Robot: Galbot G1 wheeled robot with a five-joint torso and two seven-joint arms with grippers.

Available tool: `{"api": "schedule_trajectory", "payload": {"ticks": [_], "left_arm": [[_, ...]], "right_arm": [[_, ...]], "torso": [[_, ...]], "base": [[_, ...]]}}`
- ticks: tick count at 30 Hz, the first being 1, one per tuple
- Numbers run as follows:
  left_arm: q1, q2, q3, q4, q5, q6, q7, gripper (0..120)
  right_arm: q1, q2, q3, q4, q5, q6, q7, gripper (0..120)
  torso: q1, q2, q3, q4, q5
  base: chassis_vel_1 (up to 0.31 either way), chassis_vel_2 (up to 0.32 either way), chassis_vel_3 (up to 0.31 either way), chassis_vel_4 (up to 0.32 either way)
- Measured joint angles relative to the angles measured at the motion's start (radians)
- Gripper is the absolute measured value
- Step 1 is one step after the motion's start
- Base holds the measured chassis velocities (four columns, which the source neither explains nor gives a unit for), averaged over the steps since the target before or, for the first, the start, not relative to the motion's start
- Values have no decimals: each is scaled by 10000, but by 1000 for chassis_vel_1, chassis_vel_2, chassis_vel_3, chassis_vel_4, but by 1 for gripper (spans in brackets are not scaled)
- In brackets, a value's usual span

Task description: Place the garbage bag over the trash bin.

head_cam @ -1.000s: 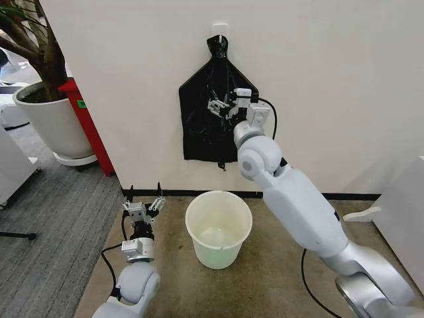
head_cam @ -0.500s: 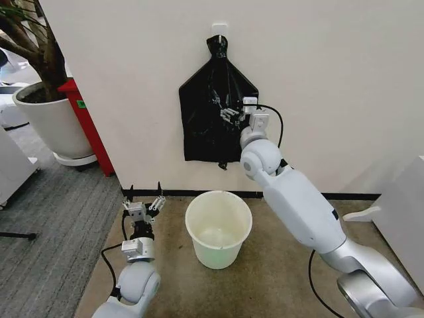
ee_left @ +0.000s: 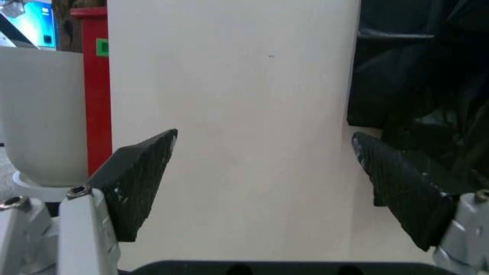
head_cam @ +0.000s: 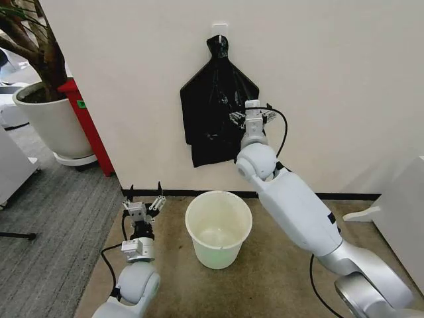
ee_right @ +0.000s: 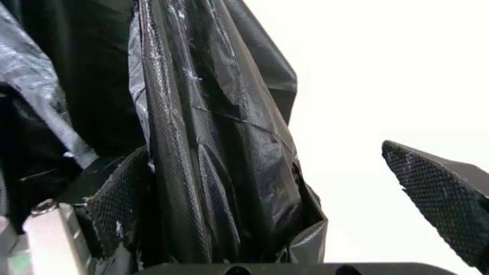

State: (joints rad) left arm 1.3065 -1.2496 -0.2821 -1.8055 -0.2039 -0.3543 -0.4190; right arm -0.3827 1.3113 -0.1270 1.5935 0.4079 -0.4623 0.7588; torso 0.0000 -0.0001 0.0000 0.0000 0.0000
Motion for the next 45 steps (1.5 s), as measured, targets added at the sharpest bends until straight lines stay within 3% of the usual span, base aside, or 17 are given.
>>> {"api": "schedule_trajectory", "payload": {"ticks": [7,18,21,25,29,36,45], "left_arm": [[13,3,-19,-22,7,1,0,88],[50,40,-26,-89,22,5,0,88],[56,45,-26,-93,23,6,0,88],[75,55,-35,-104,27,6,0,88],[83,75,-36,-134,28,5,0,88],[122,328,55,-723,-262,35,81,88],[137,1419,299,-2418,-2531,452,984,88]], "right_arm": [[27,143,-23,-111,-51,74,230,81],[-258,351,-33,202,-60,75,395,36],[-299,358,-33,244,-81,72,406,30],[-400,391,-42,270,-153,70,453,11],[-402,417,-38,312,-145,70,462,0],[-359,352,-38,696,464,70,521,0],[-128,554,-164,1058,1820,119,869,0]], "torso": [[0,0,0,-1,-1],[0,0,0,0,-1],[0,0,0,0,-1],[0,0,0,0,-1],[0,0,0,1,-1],[0,0,0,0,-1],[0,0,0,0,0]], "base": [[0,0,0,0],[0,0,0,0],[0,0,0,0],[0,0,0,0],[0,0,0,0],[0,0,0,0],[0,0,0,0]]}}
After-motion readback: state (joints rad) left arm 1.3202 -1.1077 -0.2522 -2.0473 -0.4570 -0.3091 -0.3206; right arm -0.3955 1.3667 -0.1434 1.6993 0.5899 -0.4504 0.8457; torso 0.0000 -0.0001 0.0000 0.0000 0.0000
